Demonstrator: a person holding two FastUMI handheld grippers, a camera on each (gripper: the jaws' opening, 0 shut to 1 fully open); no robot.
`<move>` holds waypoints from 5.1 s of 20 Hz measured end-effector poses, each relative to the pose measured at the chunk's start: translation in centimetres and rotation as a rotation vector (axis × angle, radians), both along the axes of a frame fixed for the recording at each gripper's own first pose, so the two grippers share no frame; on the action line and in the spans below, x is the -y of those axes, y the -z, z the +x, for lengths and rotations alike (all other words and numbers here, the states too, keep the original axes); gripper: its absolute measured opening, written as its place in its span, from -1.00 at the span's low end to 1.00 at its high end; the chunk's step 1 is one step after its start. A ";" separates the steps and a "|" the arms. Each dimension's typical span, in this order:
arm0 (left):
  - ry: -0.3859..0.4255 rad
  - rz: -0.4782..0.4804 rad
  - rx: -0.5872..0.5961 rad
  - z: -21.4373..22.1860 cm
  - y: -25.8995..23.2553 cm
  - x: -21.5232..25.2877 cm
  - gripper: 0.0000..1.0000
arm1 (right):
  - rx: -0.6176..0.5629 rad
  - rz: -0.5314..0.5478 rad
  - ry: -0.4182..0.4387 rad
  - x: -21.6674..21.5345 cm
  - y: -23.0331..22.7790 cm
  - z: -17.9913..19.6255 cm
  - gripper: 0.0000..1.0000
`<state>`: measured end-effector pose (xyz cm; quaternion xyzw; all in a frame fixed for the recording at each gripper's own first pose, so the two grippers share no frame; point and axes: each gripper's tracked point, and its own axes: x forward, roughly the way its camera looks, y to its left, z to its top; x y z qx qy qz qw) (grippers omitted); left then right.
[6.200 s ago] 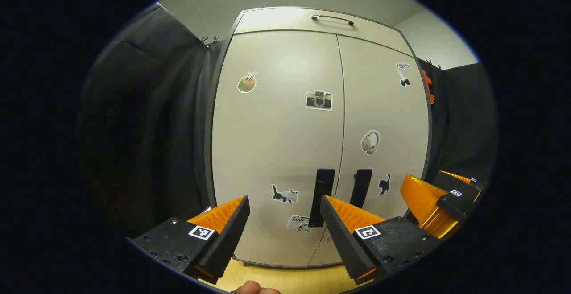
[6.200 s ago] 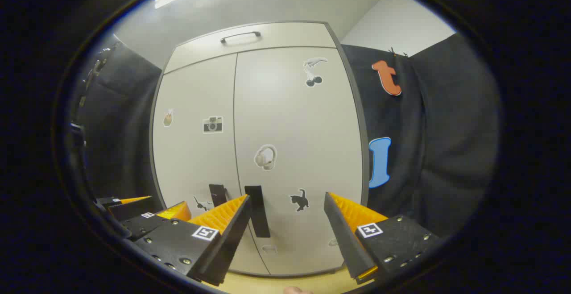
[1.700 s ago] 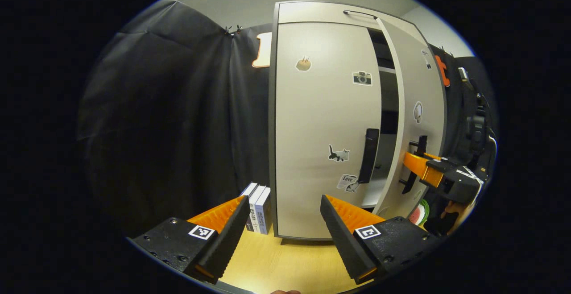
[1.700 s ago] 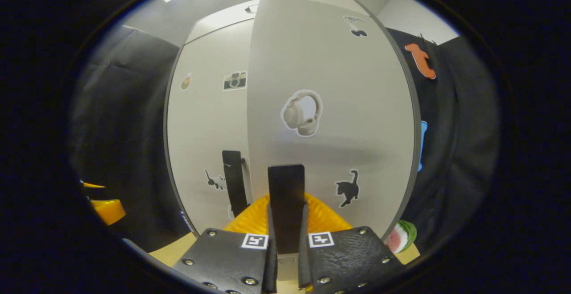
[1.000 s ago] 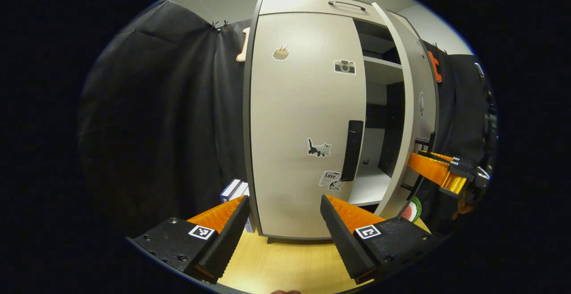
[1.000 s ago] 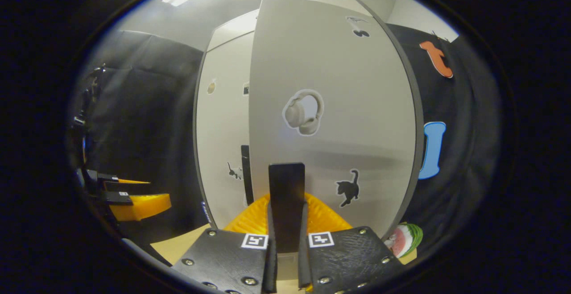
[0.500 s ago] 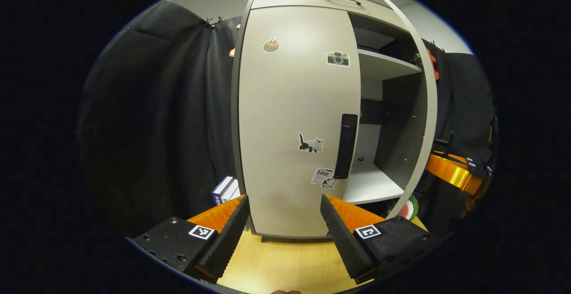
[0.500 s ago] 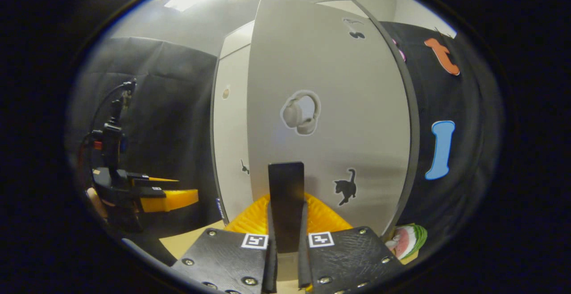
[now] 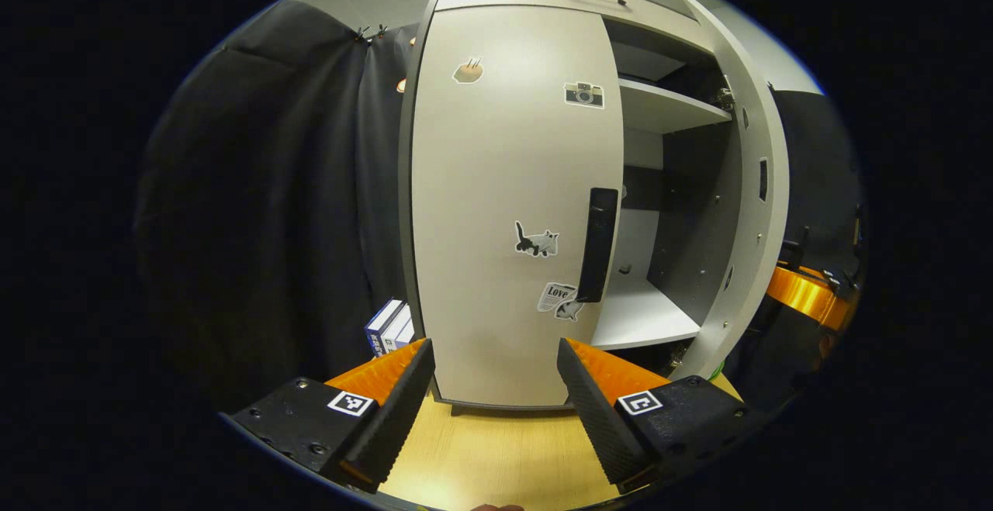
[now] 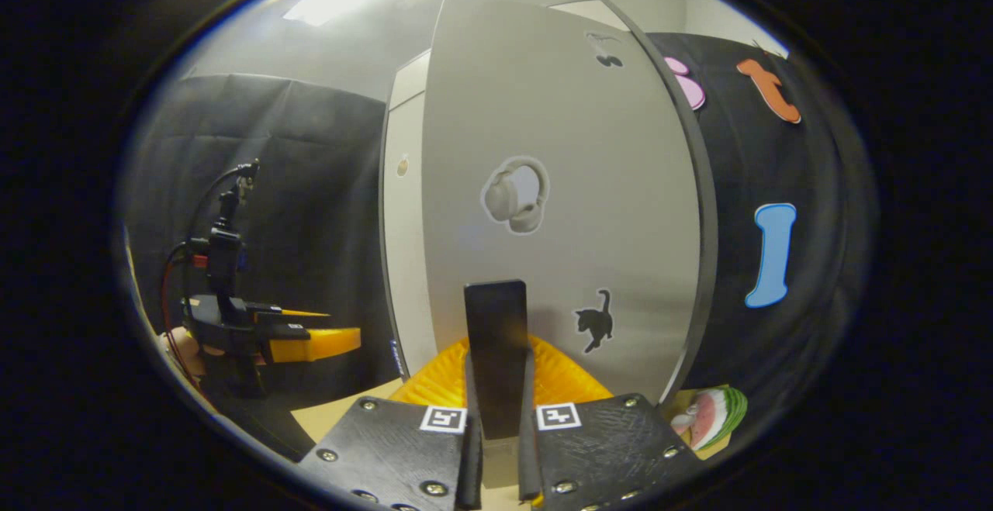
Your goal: Open the right door of the double-door shoe cabinet with the right hand, and open the left door with the left hand.
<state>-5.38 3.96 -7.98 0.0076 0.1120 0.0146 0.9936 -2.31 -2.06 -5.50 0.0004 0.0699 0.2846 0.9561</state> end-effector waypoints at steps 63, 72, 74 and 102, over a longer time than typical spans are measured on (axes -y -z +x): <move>0.241 0.037 0.016 14.1 0.9 9.6 0.98 | 0.039 -0.046 0.915 21.6 0.0 -14.3 -0.21; 0.167 0.080 0.037 15.2 1.2 9.2 0.91 | 0.014 -0.096 0.902 19.6 0.9 -11.7 -0.21; 0.148 0.091 0.041 15.4 1.2 9.3 0.91 | 0.008 -0.101 0.892 19.3 1.1 -11.3 -0.21; 0.214 0.035 0.024 14.2 1.9 9.7 -0.51 | -0.033 -0.090 0.809 19.9 2.0 -15.2 -0.40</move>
